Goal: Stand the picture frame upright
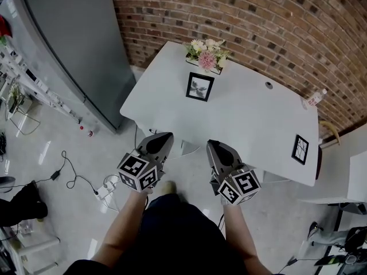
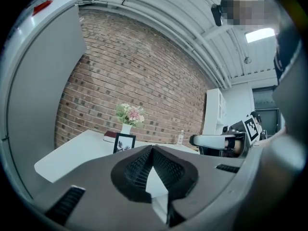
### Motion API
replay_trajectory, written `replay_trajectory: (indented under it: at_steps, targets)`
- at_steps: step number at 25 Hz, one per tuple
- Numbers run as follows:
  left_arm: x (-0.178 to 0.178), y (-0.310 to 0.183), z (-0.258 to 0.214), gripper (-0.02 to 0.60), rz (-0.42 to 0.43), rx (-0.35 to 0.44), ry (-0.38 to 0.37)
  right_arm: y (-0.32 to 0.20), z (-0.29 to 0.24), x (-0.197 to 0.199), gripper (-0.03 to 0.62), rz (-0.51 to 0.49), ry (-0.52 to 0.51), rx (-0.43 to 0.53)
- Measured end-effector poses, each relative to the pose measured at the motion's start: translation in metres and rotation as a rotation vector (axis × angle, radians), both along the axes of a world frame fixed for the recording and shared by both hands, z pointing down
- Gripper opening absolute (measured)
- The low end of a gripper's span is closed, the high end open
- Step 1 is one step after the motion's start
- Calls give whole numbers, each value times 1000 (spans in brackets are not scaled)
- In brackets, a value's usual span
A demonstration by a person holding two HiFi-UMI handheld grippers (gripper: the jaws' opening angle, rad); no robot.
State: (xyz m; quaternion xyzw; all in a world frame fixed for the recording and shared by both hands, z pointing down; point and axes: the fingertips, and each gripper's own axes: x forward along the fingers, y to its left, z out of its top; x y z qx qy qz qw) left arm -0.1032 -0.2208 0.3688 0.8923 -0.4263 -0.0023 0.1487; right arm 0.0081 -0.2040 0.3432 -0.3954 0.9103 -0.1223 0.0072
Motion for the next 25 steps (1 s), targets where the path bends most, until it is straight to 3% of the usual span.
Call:
replay_trajectory:
  at_steps: [25]
  targets:
    - [8, 39, -10, 0, -14, 16, -3, 43, -5, 9, 3, -19, 7, 27]
